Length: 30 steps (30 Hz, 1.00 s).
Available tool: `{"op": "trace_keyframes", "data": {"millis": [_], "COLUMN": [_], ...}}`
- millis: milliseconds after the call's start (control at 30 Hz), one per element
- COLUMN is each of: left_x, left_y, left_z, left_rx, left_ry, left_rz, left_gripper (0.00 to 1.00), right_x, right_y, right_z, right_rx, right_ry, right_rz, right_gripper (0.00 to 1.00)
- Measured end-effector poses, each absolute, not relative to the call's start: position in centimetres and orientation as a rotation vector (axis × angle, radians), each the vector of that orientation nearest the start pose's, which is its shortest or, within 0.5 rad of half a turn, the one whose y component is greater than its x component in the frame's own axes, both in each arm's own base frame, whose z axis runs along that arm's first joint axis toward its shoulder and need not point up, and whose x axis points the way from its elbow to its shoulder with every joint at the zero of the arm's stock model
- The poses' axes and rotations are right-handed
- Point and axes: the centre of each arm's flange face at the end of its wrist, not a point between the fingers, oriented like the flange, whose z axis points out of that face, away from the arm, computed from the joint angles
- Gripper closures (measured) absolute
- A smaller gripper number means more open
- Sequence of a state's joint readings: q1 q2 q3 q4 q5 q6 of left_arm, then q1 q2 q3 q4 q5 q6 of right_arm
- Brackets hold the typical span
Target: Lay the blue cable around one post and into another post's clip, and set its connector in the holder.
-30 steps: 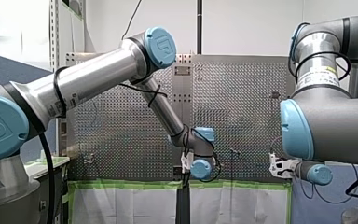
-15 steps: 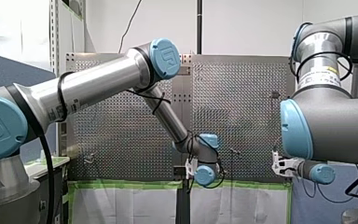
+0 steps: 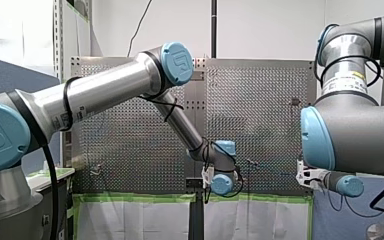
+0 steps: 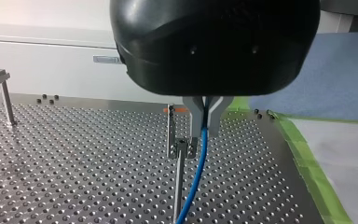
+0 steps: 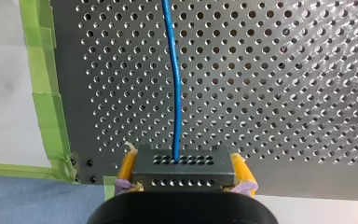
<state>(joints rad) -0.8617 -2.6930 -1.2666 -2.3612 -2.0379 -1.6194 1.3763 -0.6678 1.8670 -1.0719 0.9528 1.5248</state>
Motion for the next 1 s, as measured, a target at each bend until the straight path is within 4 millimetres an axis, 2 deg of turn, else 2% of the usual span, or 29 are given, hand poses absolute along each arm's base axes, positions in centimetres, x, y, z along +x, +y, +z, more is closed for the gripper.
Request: {"op": "trace_keyframes", "data": {"millis": [300, 600, 1000], "left_x": [42.0, 43.5, 44.0], "left_y": [-62.0, -62.8, -62.7], "left_z": [-6.3, -5.3, -5.3], "left_rx": [0.312, 0.294, 0.301], "left_ry": [1.621, 1.607, 1.607], "left_rz": [-0.322, -0.337, -0.354], "left_gripper": [0.96, 0.96, 0.96], "right_x": [8.2, 7.9, 7.8], "right_y": [-57.1, -58.0, -58.2], "right_z": [-4.9, -4.5, -4.4], "right_rx": [1.598, 1.582, 1.575], "right_ry": [-1.061, -1.057, -1.058], "right_rz": [1.468, 1.476, 1.477], "right_gripper": [1.0, 1.0, 1.0]}}
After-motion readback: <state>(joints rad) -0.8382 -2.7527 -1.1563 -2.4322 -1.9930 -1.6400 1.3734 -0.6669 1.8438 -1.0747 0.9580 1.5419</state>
